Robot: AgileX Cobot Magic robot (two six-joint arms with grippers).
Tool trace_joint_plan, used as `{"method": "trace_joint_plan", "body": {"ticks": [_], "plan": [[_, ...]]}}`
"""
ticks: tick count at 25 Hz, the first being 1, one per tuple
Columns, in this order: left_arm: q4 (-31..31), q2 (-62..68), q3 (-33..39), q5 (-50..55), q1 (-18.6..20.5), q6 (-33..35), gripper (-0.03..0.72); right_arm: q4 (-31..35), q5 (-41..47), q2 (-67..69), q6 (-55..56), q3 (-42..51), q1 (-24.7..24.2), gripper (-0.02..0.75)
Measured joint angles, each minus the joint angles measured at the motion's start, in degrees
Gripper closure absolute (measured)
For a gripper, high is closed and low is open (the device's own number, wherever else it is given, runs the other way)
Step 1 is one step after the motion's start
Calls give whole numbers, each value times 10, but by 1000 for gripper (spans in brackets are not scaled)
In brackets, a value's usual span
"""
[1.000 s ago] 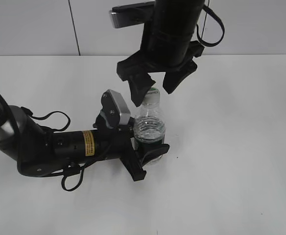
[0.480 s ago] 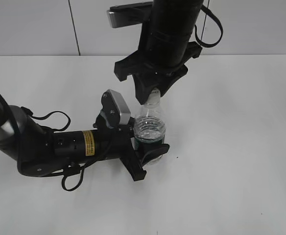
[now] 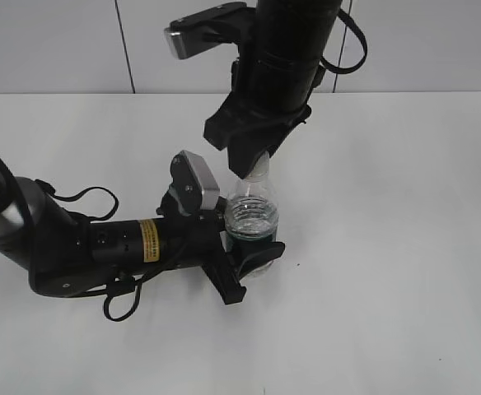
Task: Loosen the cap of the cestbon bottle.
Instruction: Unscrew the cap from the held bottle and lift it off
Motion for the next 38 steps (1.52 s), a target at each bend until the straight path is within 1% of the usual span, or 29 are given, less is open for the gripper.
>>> {"method": "trace_joint_plan", "body": {"ticks": [15, 19, 23, 29, 32, 34, 36, 38], "plan": [[0, 0, 0, 0, 0, 1, 287, 7, 2, 0, -437, -1, 0, 437], [0, 0, 0, 0, 0, 1, 287, 6, 2, -3, -530, -1, 0, 438], [0, 0, 0, 0, 0, 1, 287, 6, 2, -11, -595, 0, 0, 439], [-1, 0, 0, 2, 0, 1, 287, 20, 2, -63, -625, 0, 0, 442], [-1, 0, 0, 2, 0, 1, 287, 33, 2, -88, -608, 0, 0, 442], [-1, 0, 0, 2, 0, 1, 287, 34, 2, -108, -547, 0, 0, 442], [-1, 0, 0, 2, 0, 1, 287, 26, 2, -128, -433, 0, 0, 442], [-1, 0, 0, 2, 0, 1, 287, 2, 2, -142, -310, 0, 0, 442]]}}
